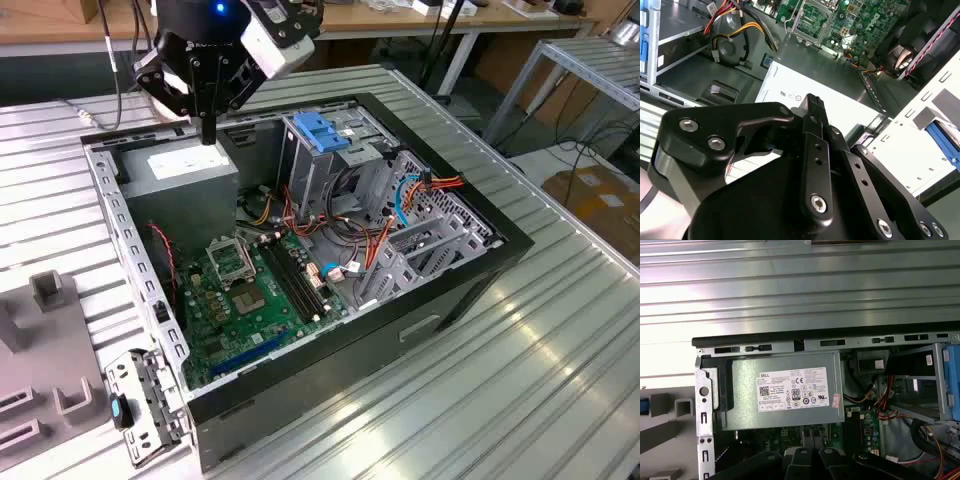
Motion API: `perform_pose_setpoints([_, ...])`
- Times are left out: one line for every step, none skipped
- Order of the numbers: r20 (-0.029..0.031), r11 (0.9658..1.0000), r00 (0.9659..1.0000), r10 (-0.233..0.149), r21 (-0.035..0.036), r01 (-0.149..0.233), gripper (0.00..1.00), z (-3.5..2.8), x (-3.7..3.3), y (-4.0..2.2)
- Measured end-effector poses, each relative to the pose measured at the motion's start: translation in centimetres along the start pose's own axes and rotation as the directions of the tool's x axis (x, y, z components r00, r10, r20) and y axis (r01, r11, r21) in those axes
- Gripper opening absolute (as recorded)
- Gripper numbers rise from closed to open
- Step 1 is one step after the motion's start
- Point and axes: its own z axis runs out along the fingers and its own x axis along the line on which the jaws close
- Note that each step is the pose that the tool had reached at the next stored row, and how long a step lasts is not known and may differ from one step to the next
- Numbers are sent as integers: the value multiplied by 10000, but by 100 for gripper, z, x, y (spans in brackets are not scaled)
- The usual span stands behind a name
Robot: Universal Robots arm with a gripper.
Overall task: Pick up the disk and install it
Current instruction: 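Reach for the disk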
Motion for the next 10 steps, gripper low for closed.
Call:
perform_pose_setpoints([-2,10000,10000,1,1,-1,11,0,4,0])
perform_pose_setpoints([-5,10000,10000,2,0,-2,11,1,12,-1])
perform_pose_setpoints([-7,10000,10000,1,0,-1,11,1,18,-1])
perform_pose_setpoints([-8,10000,10000,1,0,-1,11,1,26,-2])
perform_pose_setpoints([-8,10000,10000,1,0,-1,11,1,36,-3])
perform_pose_setpoints([-10,10000,10000,1,0,-1,11,1,44,-3])
perform_pose_setpoints([-12,10000,10000,1,1,-1,11,0,53,-4])
perform_pose_setpoints([-14,10000,10000,1,1,-1,11,1,60,-4])
perform_pose_setpoints([-16,10000,10000,1,1,-1,11,1,71,-5])
perform_pose_setpoints([-19,10000,10000,1,2,-1,11,1,85,-7])
